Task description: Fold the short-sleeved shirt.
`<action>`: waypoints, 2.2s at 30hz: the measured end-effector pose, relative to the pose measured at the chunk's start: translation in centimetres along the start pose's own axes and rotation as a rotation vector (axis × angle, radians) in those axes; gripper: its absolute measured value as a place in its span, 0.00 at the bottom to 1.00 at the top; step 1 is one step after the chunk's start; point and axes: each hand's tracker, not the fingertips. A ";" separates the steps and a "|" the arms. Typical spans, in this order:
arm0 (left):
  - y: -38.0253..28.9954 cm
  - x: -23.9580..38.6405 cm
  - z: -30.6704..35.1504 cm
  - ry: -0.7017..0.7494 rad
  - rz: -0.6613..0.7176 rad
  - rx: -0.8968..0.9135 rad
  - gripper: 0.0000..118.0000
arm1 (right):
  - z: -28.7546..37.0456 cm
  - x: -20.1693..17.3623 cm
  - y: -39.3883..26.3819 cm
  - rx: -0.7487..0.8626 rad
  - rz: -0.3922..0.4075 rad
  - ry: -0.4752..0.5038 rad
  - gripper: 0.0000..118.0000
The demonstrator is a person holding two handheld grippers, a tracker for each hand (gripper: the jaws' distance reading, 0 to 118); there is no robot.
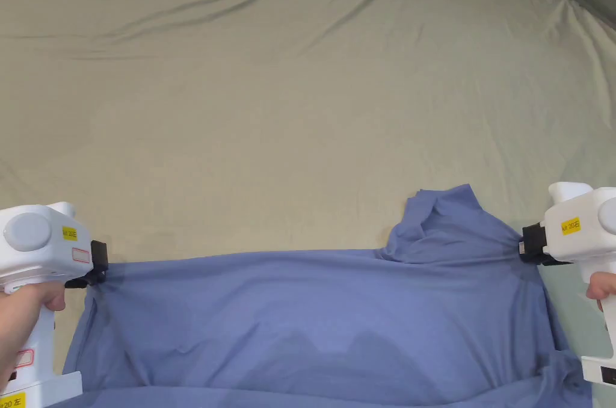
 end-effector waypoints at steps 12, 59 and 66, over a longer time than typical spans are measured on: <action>-2.1 -3.5 5.8 -0.062 0.040 0.075 0.00 | 8.4 0.3 -2.6 0.114 0.013 0.045 0.00; -25.7 -13.4 17.4 -0.199 0.152 0.122 0.83 | 20.5 1.3 -26.9 0.195 -0.135 0.032 0.66; -22.4 -15.2 14.3 -0.352 0.183 0.100 0.00 | 19.3 -1.5 -26.4 0.197 -0.144 0.055 0.00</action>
